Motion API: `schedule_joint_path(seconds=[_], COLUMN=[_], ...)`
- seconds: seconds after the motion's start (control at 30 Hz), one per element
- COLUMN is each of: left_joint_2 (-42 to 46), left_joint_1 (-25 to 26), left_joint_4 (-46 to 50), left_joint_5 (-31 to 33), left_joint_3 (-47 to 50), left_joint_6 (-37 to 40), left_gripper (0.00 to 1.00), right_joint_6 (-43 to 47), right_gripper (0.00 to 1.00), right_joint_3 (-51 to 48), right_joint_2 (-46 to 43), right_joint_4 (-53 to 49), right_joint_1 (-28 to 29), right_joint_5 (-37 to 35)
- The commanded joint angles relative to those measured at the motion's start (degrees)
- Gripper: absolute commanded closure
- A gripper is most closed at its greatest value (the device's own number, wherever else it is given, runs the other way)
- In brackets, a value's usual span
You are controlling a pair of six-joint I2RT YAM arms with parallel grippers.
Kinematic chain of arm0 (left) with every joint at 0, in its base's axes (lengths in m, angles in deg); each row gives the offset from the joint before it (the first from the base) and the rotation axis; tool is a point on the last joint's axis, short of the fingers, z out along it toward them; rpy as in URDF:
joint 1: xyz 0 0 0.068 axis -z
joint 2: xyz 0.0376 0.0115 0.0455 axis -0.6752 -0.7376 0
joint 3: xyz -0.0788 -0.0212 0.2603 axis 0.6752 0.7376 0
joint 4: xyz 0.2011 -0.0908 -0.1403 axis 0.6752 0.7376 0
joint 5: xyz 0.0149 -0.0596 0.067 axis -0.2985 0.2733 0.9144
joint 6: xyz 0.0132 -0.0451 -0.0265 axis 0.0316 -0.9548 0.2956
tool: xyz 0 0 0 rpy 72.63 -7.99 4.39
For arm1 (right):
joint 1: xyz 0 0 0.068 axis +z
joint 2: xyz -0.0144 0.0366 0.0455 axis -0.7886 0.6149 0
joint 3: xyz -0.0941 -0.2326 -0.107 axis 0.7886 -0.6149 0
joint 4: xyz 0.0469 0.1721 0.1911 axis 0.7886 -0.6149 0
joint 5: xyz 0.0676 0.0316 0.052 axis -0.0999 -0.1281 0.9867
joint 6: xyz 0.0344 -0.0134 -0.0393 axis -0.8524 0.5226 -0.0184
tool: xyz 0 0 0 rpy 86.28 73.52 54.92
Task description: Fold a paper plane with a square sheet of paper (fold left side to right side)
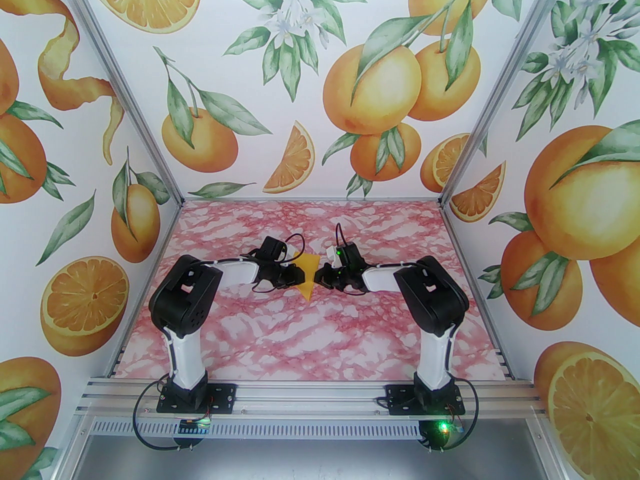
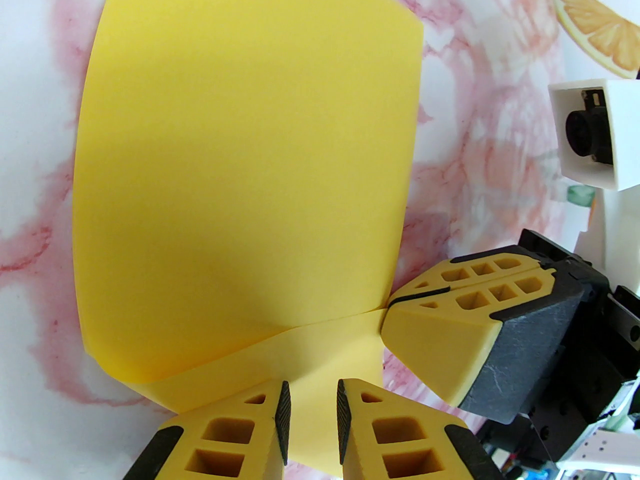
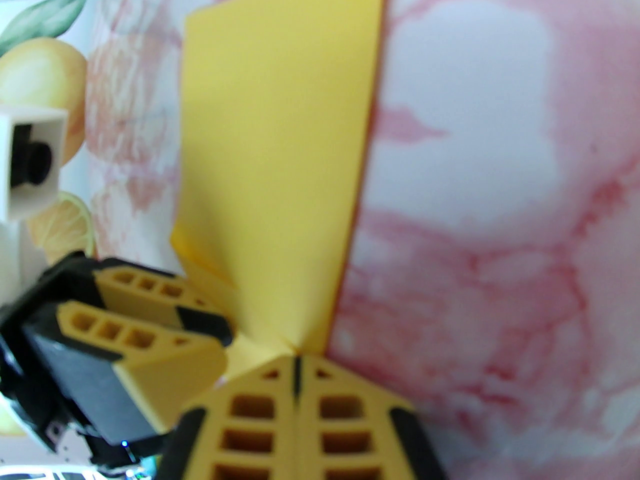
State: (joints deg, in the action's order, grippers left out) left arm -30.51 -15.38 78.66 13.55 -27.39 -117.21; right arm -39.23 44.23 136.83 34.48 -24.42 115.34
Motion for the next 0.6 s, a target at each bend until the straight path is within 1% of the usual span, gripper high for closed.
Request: schedule_joint_path(seconds=[0.0,0.3,0.33,0.43,0.57], left_joint_2=[-1.7,-1.24,-1.02,-1.32,-1.94], left_joint_1=[-0.36,-0.46,-0.46,-0.41,-0.46], left_joint_4=[-0.54,-0.33,0.05,0.63,-0.7], left_joint_5=[1.04,0.81,0.93,1.08,0.84], left_joint_3=[1.75,1.26,0.98,0.53,1.4], left_joint_6=[0.08,-0.16,-0.04,0.11,-0.74], left_gripper=[0.76,0.76,0.76,0.76,0.76], right_joint_6=[0.86,0.95,0.96,1.71,2.79], right_gripper=[1.0,1.0,0.96,0.71,0.66], right_joint_3=[0.05,0.14,0.22,0.42,0.17], right_joint_2=[0.91,0.7,0.47,-1.33,-5.85], right_joint_4=[-0.84,-1.09,-1.32,-3.28,-6.55], right_joint_1=[0.22,0.21,0.2,0.06,0.01], right_joint_5=[-1.83,-1.97,-2.09,-3.48,-6.61])
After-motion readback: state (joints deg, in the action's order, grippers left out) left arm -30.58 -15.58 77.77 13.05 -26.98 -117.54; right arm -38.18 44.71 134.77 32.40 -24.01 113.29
